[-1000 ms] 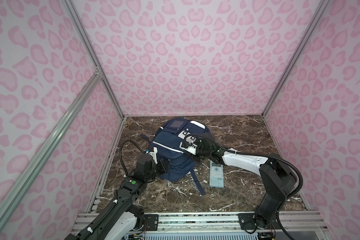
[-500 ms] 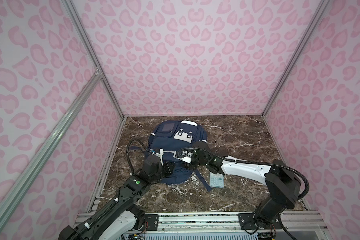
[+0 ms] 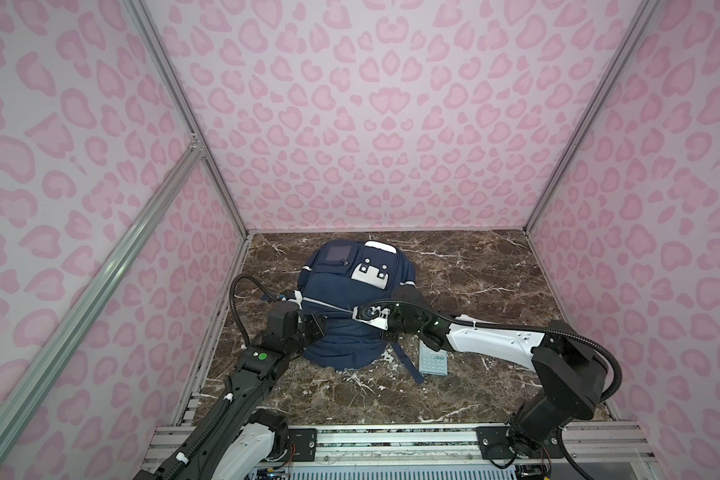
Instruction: Pack the student bag
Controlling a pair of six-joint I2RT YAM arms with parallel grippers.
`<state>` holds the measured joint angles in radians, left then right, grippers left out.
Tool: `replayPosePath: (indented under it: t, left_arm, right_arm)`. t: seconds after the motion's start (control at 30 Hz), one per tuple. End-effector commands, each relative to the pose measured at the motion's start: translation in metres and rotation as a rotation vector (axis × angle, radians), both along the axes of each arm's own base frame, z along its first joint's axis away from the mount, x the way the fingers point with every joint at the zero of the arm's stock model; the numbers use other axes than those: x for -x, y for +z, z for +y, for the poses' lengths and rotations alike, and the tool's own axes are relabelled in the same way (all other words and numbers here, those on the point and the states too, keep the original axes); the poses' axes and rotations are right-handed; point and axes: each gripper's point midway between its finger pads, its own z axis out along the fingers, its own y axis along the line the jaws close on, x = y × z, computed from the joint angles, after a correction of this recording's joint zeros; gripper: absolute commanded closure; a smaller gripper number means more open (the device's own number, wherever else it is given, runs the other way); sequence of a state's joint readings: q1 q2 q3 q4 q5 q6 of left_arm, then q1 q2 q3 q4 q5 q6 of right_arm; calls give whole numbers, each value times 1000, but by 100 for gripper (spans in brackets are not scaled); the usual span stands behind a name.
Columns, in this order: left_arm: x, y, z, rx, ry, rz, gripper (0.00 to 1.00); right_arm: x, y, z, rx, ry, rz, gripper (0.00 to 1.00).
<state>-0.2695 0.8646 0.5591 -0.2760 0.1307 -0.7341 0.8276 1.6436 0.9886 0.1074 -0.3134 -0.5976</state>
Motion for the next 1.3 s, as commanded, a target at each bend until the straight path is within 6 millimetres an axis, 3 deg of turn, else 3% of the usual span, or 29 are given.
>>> replayPosePath:
  t: [0.0, 0.1, 0.27, 0.3, 0.37, 0.43, 0.53, 0.63, 0.77, 0.93, 1.1, 1.2, 1.27]
  left_arm:
    - [-7, -10, 34, -118, 101, -2, 97]
    - [-3, -11, 32, -73, 99, -20, 97]
    - [18, -12, 8, 39, 16, -8, 97]
    - [22, -12, 3, 52, 0, -3, 97]
    - [30, -10, -10, 83, -42, 5, 97]
    - [37, -7, -27, 115, -94, 12, 97]
    - [44, 0, -51, 140, -164, 8, 97]
    - [46, 6, -61, 138, -189, -8, 97]
    - [46, 14, -71, 169, -232, -18, 97]
    - [45, 6, -75, 132, -259, 9, 97]
    - [43, 8, -74, 108, -271, 7, 97]
    - [39, 11, -66, 86, -249, 5, 97]
    - [37, 10, -63, 99, -245, 6, 97]
  right_arm:
    - [-7, -18, -27, 73, -27, 50, 100]
    - [-25, -18, -41, 82, -80, 47, 100]
    - [-69, -10, -64, 68, -265, 1, 100]
    - [-71, -6, -65, 60, -273, 1, 96]
    - [-74, 6, -66, 39, -309, 6, 72]
    - [-63, 21, -59, 9, -286, 23, 61]
    - [-29, 42, -38, -35, -189, 5, 46]
    - [3, 52, -14, -50, -96, -36, 41]
    - [31, 42, 19, -22, 31, -93, 45]
    - [30, 25, 45, 22, 15, -90, 51]
    - [29, 0, 47, 75, 7, -94, 64]
    - [27, -11, 43, 110, 1, -96, 83]
    - [26, -18, 40, 136, -2, -105, 90]
